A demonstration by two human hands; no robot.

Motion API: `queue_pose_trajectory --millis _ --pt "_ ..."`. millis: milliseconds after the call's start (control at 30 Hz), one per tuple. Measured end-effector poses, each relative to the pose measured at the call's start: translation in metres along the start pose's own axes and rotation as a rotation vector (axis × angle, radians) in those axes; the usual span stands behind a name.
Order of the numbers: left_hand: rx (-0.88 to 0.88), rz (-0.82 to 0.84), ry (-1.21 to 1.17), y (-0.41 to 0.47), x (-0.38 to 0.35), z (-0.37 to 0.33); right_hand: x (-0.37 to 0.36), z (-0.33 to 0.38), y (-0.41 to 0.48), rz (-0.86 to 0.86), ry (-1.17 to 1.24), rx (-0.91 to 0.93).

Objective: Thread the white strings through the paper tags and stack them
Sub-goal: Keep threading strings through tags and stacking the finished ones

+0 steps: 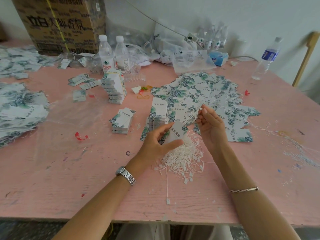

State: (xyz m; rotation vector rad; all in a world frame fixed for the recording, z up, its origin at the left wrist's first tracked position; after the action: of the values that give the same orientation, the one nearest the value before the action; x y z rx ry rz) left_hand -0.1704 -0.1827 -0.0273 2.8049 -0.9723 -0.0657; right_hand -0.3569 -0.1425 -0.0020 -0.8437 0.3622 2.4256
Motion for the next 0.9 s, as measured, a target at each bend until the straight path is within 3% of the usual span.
queue_pose_trajectory --millis 300,500,600,733,900 --pt "0.135 -0.043 -0.249 0.004 0.01 0.005 0.009 -0.007 0.0 -0.068 -0.353 0.026" --pt "0.058 -0.186 -0.327 0.006 0.023 0.003 -0.001 -0.002 -0.007 -0.025 -0.639 0.191" --pt "0.034 -0.272 -0.295 0.007 0.029 0.003 -0.024 -0.002 -0.018 0.144 -0.702 0.252" --pt "-0.017 -0.348 -0.247 0.005 0.037 0.002 -0.046 -0.014 -0.032 0.372 -0.713 0.181" --pt "-0.038 -0.354 -0.207 0.005 0.037 0.0 -0.049 -0.018 -0.031 0.437 -0.706 0.155"
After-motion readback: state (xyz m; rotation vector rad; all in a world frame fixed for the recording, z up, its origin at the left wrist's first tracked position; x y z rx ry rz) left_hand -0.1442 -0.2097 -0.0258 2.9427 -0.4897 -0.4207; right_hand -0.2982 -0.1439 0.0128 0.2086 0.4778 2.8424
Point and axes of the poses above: each hand's wrist, its own y-axis towards the middle knuckle, its own x-axis out of the back of the hand, z = x × y, the point moved 9 cm from there along y, towards the middle knuckle, and after that the axes turned 4 degrees about -z, right-handed, at the moved point
